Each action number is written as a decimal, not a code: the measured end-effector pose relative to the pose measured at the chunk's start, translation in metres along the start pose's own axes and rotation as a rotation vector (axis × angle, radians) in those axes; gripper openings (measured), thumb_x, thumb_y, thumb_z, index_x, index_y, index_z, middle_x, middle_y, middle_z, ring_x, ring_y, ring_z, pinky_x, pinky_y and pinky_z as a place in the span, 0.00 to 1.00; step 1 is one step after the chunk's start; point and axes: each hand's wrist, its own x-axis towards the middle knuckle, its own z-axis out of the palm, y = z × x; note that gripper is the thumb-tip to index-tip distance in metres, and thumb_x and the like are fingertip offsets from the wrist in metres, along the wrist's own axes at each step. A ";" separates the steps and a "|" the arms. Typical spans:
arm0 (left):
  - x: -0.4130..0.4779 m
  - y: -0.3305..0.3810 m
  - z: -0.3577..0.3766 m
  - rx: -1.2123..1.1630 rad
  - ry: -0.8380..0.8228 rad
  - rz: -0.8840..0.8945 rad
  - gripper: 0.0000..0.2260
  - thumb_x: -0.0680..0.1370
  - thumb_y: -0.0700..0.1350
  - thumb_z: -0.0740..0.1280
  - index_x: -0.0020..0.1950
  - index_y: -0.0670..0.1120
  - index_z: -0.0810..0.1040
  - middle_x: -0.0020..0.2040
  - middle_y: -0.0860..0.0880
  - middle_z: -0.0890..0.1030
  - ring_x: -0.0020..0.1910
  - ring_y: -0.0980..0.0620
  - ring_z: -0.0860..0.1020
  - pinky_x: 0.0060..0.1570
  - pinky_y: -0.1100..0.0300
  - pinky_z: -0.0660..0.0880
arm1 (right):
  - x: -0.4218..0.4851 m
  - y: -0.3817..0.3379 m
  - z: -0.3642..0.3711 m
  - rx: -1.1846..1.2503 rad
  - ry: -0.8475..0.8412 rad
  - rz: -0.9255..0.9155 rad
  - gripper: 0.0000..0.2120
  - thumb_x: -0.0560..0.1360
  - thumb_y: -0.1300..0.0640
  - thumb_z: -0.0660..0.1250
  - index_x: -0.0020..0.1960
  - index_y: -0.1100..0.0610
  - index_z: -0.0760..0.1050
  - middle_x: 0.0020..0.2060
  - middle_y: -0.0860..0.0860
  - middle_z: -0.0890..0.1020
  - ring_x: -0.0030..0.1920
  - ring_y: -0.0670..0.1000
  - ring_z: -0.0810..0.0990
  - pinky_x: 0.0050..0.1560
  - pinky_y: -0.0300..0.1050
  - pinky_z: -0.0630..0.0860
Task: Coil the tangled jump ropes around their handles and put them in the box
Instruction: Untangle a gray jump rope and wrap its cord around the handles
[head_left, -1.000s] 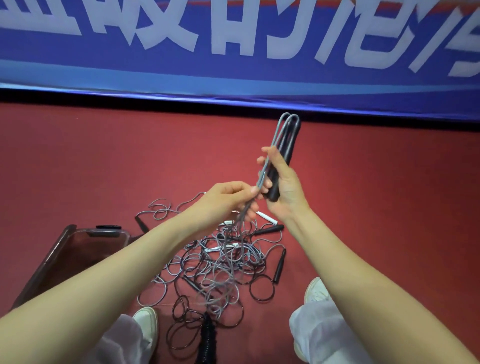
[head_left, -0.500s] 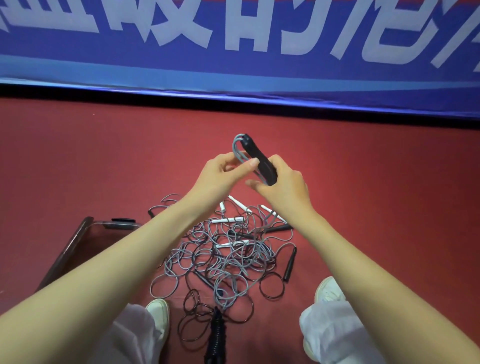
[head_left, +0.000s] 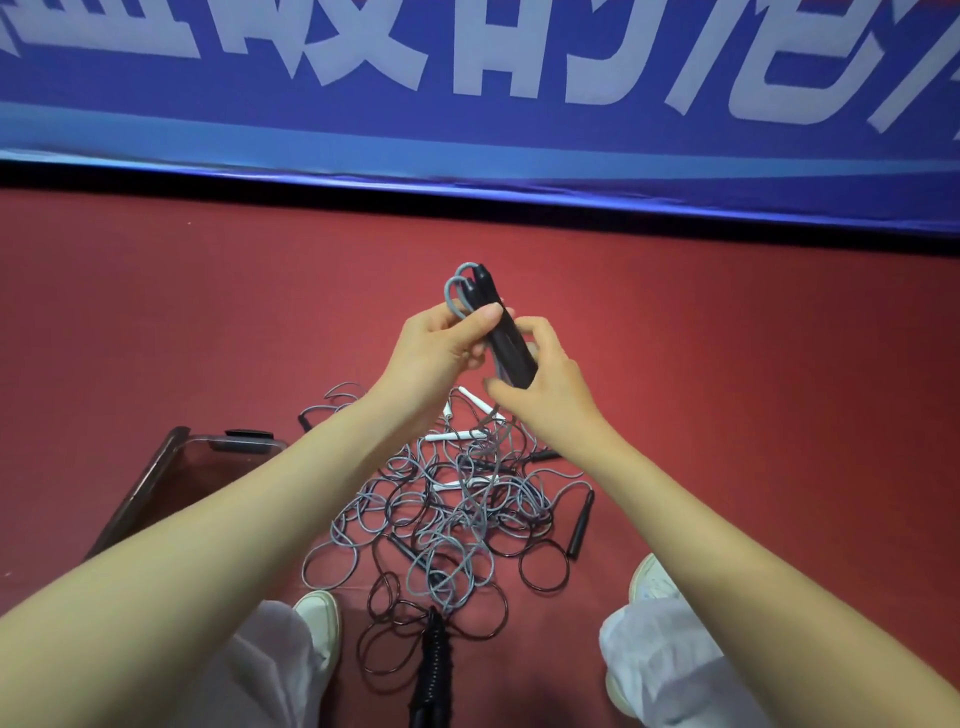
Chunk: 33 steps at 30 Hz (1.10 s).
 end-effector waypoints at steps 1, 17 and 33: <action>0.002 0.000 -0.002 -0.012 0.018 0.008 0.06 0.80 0.39 0.64 0.50 0.36 0.78 0.39 0.42 0.70 0.28 0.58 0.65 0.34 0.65 0.64 | -0.001 0.000 0.000 0.019 0.018 -0.008 0.18 0.71 0.60 0.70 0.56 0.48 0.67 0.37 0.50 0.79 0.31 0.48 0.75 0.32 0.42 0.71; -0.005 0.016 -0.008 0.052 -0.180 -0.086 0.13 0.80 0.41 0.62 0.59 0.32 0.77 0.23 0.56 0.65 0.22 0.60 0.61 0.26 0.70 0.65 | -0.007 -0.002 0.004 0.581 -0.310 0.087 0.08 0.74 0.65 0.70 0.48 0.60 0.70 0.24 0.50 0.72 0.22 0.50 0.70 0.26 0.43 0.72; 0.004 0.016 -0.001 0.044 0.005 -0.002 0.05 0.78 0.39 0.67 0.52 0.40 0.79 0.48 0.44 0.84 0.39 0.55 0.81 0.39 0.68 0.75 | -0.013 -0.006 0.010 -0.032 0.034 -0.013 0.18 0.71 0.50 0.73 0.54 0.53 0.68 0.33 0.46 0.74 0.32 0.44 0.72 0.31 0.38 0.68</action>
